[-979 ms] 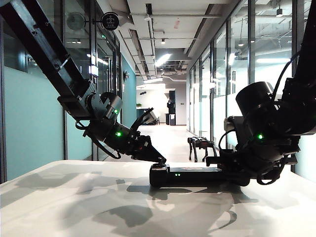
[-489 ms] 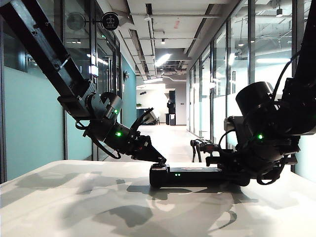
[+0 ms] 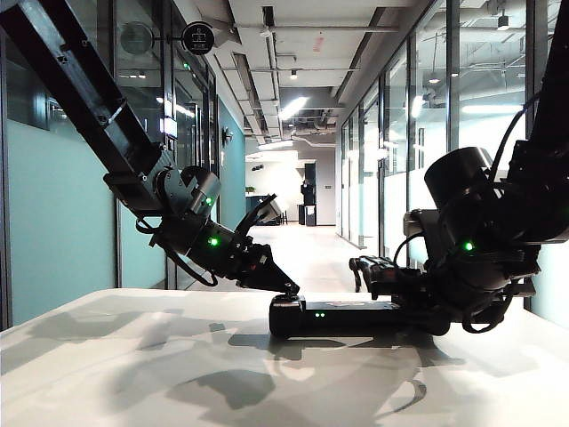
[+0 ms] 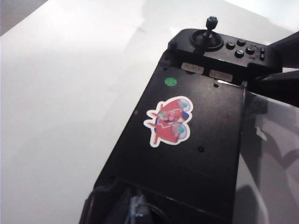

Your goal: Push the left joystick on the remote control sitting on the white table backward to make the robot dog back up in a straight line until it returns close to you.

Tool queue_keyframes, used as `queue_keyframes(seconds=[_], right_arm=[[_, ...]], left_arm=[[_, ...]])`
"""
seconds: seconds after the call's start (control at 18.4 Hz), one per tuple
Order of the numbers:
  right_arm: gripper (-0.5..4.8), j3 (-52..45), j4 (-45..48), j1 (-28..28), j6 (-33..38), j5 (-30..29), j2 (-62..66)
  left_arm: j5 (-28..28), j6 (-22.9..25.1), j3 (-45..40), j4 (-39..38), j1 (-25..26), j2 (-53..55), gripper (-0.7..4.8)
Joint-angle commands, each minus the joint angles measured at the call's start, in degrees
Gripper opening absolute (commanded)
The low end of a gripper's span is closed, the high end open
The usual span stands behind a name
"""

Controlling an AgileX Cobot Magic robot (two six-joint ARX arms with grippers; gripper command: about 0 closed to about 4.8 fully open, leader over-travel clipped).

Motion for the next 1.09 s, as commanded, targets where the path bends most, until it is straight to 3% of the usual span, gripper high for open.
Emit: queue_keyframes(seconds=[0.05, 0.76, 0.87, 0.98, 1.09], right_arm=[[1.65, 0.3, 2.3, 0.0, 0.5, 1.0, -0.3], [1.65, 0.3, 2.3, 0.0, 0.5, 1.0, -0.3], [1.65, 0.3, 2.3, 0.0, 0.5, 1.0, -0.3], [1.65, 0.3, 2.3, 0.0, 0.5, 1.0, -0.3], [1.65, 0.3, 2.3, 0.0, 0.4, 1.0, -0.3]], left_arm=[[1.3, 0.2, 0.0, -1.0, -0.3, -0.2, -0.05], [0.8, 0.1, 0.0, -0.9, -0.3, -0.2, -0.05], [-5.0, -3.0, 0.0, -0.2, -0.3, -0.2, -0.05], [-16.2, -12.3, 0.1, 2.0, -0.3, -0.6, -0.05], [-22.5, -17.3, 0.1, 3.3, -0.3, -1.4, -0.05]])
